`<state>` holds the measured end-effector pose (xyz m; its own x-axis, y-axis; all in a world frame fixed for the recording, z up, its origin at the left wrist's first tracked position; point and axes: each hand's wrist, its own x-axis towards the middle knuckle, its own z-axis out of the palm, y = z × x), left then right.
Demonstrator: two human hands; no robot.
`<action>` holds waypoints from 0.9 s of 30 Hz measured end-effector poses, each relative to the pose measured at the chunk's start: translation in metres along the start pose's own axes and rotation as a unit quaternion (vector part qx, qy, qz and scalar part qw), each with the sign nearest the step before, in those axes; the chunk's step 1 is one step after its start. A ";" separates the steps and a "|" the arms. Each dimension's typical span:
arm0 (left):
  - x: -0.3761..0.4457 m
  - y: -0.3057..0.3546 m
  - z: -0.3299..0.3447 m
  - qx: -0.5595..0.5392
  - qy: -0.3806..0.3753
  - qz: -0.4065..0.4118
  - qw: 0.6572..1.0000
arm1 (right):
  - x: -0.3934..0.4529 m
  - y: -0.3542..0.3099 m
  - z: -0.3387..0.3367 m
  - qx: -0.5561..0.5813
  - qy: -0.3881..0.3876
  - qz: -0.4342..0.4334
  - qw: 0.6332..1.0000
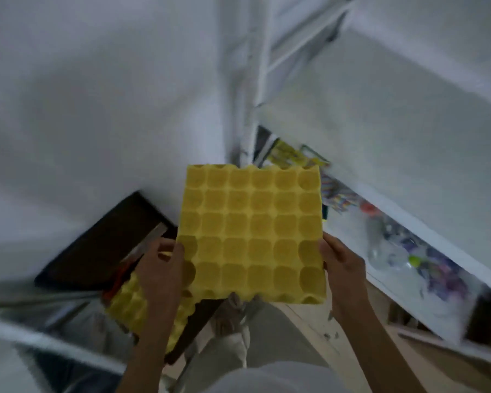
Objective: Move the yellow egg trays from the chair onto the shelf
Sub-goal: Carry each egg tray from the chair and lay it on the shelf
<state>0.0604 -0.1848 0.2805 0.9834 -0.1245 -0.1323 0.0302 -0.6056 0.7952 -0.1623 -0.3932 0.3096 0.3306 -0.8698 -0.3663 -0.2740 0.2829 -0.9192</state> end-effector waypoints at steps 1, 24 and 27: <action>-0.005 0.015 0.005 -0.001 -0.021 0.024 0.999 | -0.007 -0.007 -0.017 0.010 0.027 -0.009 1.000; -0.059 0.208 0.177 -0.006 -0.209 0.224 0.952 | 0.046 -0.036 -0.210 0.159 0.216 0.027 0.963; -0.054 0.221 0.186 -0.021 -0.214 0.205 0.955 | 0.066 -0.042 -0.215 0.158 0.205 0.024 0.966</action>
<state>-0.0196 -0.4584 0.3537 0.7516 -0.6590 -0.0278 -0.3246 -0.4063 0.8542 -0.3228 -0.5496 0.3551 -0.0788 -0.9211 -0.3812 0.0300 0.3800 -0.9245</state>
